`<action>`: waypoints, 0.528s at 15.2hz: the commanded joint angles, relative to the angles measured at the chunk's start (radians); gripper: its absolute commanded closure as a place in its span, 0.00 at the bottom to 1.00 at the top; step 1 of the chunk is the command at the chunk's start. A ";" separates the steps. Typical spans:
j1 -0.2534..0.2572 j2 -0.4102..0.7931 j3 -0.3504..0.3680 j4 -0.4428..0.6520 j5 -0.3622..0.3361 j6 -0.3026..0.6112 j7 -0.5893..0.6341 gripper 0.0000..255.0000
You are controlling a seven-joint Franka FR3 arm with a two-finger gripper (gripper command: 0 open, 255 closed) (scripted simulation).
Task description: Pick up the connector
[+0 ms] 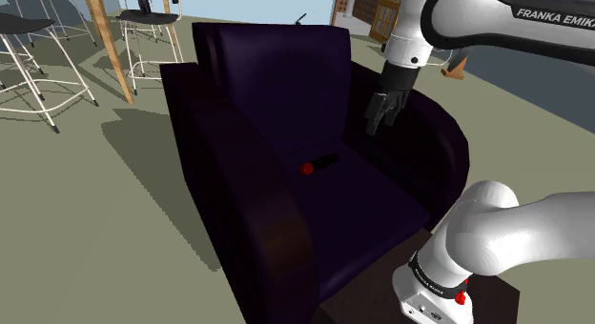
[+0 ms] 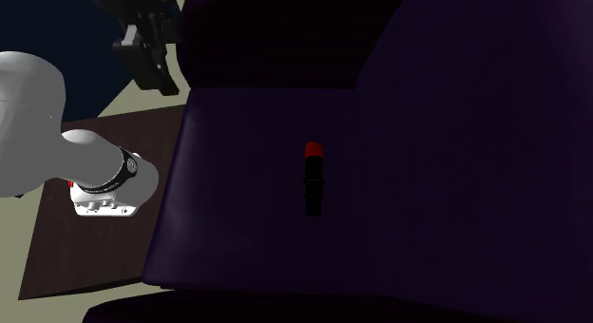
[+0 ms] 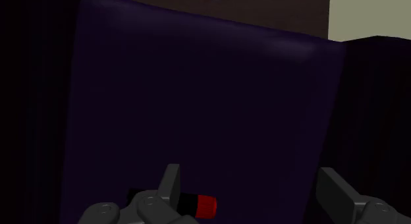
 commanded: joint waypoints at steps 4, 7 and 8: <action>0.019 0.036 -0.062 -0.052 -0.047 0.090 -0.139 0.00; 0.040 0.092 -0.124 -0.088 -0.090 0.186 -0.276 0.00; 0.047 0.115 -0.145 -0.097 -0.103 0.219 -0.321 0.00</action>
